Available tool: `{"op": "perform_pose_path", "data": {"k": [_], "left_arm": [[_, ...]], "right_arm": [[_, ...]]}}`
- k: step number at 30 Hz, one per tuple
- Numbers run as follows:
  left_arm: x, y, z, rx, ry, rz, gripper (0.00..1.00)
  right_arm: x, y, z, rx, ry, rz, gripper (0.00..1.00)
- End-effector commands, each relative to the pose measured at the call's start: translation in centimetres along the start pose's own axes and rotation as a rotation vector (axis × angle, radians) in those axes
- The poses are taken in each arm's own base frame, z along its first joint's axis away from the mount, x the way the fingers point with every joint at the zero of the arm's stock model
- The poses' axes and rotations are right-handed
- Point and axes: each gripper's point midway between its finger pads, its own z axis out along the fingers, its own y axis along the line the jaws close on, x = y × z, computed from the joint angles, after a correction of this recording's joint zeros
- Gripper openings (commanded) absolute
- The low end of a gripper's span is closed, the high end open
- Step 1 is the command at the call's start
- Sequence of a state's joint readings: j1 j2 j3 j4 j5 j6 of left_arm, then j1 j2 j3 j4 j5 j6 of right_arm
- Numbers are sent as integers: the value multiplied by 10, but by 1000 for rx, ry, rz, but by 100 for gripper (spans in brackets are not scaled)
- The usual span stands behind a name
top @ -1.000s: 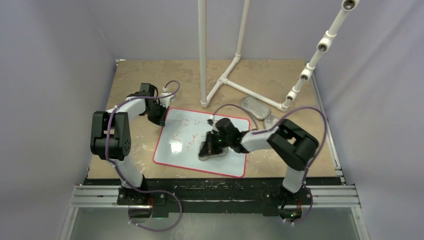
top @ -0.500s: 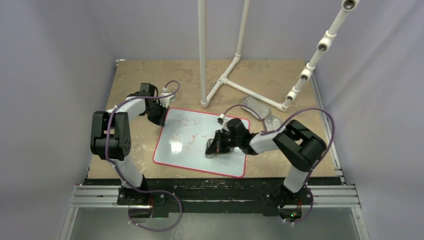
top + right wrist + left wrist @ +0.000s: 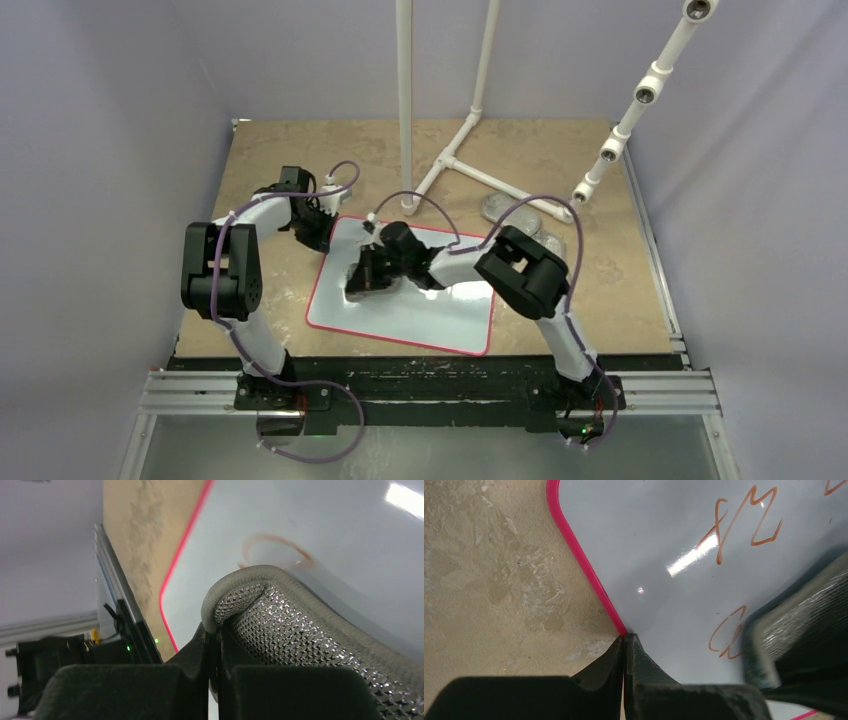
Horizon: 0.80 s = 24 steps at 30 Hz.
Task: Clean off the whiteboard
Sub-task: Erase the whiteboard at the whiteboard stand.
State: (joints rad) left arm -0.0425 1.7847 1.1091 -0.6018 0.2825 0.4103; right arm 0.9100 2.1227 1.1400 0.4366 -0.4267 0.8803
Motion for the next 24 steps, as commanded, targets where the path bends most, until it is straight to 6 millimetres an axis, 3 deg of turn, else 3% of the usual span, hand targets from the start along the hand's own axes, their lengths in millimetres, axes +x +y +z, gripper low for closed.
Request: {"op": "perform_pose_path", "data": {"k": [1, 4, 10, 13, 16, 21, 24], "left_arm": [[62, -2, 10, -3, 232, -38, 0], [62, -2, 8, -10, 229, -29, 0], [62, -1, 10, -14, 227, -22, 0], [63, -1, 10, -12, 228, -20, 0], [65, -3, 12, -4, 229, -27, 0], [67, -6, 13, 10, 235, -44, 0], [66, -5, 12, 5, 235, -44, 0]], "right_arm": [[17, -23, 39, 136, 50, 44, 0], [18, -49, 17, 203, 5, 120, 0], [43, -122, -77, 307, -48, 295, 0], [56, -135, -91, 375, -35, 248, 0], [62, -106, -66, 302, 8, 174, 0], [49, -22, 14, 124, 86, 19, 0], [47, 7, 48, 74, 138, -27, 0]]}}
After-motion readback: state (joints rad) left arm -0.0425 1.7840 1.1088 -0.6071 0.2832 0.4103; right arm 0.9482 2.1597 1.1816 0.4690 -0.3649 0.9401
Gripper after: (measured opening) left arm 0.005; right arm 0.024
